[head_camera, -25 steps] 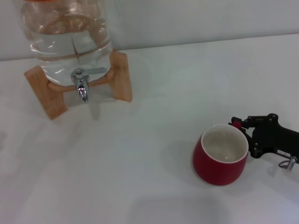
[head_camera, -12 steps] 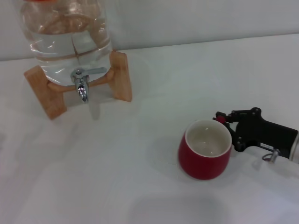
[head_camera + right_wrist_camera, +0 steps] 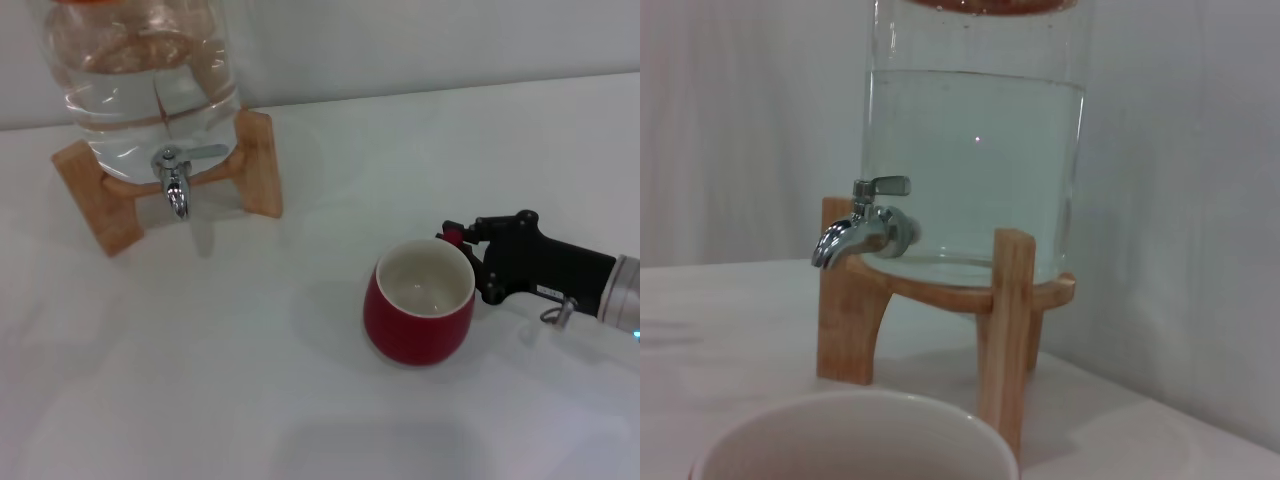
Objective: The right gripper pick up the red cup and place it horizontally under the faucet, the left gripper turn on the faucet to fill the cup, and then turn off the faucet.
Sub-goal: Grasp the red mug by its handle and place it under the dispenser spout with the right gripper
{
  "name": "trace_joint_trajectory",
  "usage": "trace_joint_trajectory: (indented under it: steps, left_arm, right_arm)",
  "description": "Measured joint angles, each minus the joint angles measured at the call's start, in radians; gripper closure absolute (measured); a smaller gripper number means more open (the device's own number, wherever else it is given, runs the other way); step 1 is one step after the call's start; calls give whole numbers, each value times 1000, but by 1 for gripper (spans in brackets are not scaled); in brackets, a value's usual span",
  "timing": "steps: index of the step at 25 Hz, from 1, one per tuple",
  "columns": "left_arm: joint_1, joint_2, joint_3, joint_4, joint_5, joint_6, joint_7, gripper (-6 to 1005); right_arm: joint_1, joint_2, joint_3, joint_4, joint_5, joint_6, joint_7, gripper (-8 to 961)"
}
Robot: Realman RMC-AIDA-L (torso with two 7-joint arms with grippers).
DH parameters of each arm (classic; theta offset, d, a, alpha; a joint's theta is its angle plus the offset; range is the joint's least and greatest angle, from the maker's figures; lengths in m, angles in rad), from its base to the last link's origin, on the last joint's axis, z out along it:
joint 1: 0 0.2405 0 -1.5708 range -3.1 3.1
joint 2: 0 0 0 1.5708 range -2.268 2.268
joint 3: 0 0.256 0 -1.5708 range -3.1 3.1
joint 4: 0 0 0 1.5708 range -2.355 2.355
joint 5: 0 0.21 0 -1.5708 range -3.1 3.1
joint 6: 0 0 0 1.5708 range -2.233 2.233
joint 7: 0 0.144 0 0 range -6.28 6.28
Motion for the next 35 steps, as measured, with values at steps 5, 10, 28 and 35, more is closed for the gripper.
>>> trace_joint_trajectory:
  steps: [5,10,28,35]
  left_arm:
    - [1,4,-41,-19,25,1,5,198]
    - [-3,4,-51,-20,40,1,5,198]
    - [-12,5,-52,-22,43,14,6,198]
    - [-17,5,-52,-22,43,14,6,198]
  right_arm:
    - [39,3,-20,-7,22,-56,26,851]
    - [66,5,-189,16,155,-168,44,852]
    - [86,5,-505,222,347,-448,130,852]
    - [124,6,-605,238,410,-532,139,852]
